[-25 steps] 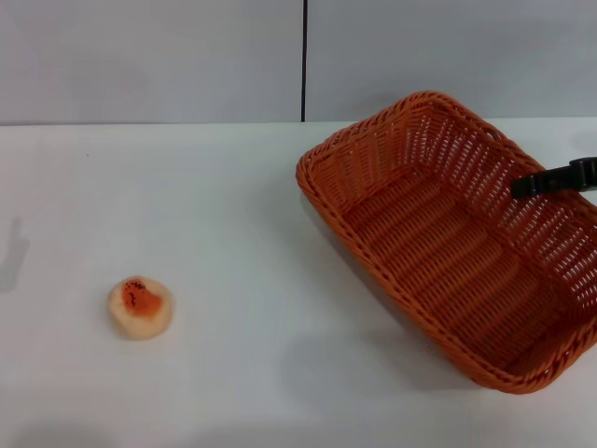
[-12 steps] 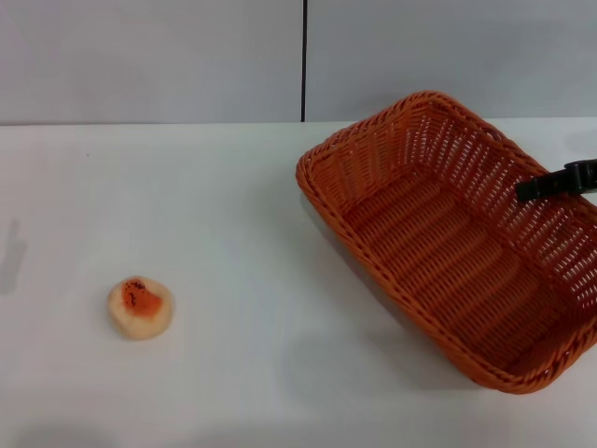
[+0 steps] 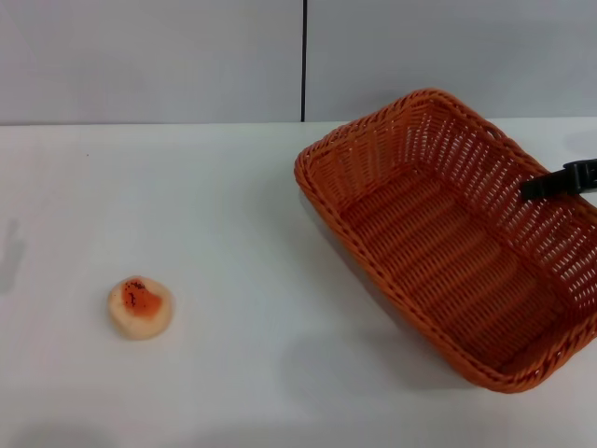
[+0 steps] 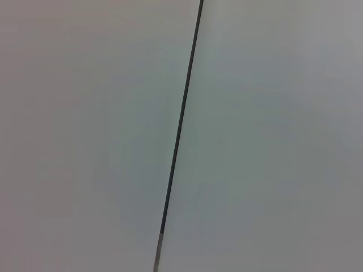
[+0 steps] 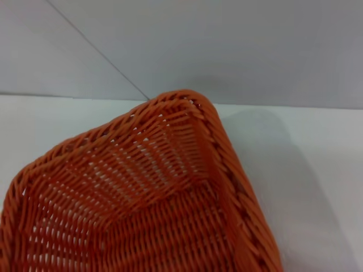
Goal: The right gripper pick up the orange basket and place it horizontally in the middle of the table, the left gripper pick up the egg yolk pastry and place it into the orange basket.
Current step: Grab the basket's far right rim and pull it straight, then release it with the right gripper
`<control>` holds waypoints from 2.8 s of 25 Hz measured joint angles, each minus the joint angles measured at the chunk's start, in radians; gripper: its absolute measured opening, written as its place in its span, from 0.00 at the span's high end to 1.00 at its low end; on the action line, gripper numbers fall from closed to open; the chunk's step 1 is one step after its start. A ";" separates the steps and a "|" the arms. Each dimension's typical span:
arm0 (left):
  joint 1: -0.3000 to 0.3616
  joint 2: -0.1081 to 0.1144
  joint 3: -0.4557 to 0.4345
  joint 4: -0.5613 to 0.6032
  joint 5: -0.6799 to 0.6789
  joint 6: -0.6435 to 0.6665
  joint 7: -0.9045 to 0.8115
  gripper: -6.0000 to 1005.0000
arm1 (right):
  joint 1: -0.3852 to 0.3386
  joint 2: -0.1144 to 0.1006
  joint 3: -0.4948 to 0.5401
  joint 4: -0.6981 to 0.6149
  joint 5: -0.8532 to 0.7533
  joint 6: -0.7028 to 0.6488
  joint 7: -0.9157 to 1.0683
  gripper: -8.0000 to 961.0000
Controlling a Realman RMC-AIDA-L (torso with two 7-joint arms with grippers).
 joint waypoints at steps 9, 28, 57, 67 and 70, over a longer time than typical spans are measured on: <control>0.018 0.001 0.011 -0.021 0.007 -0.015 0.000 0.25 | 0.022 0.000 -0.170 -0.073 0.055 -0.070 -0.224 0.81; 0.110 -0.001 0.023 -0.028 0.008 -0.103 0.002 0.26 | 0.079 0.058 -0.353 -0.216 0.063 -0.063 -0.613 0.81; 0.104 -0.002 0.034 -0.032 0.008 -0.147 0.004 0.26 | 0.080 0.103 -0.440 -0.193 0.173 -0.100 -0.800 0.80; 0.111 -0.002 0.034 -0.030 0.008 -0.151 0.005 0.27 | 0.058 0.121 -0.440 -0.241 0.183 -0.102 -0.790 0.65; 0.113 -0.002 0.039 -0.031 0.008 -0.151 0.005 0.27 | 0.045 0.122 -0.438 -0.249 0.203 -0.102 -0.789 0.53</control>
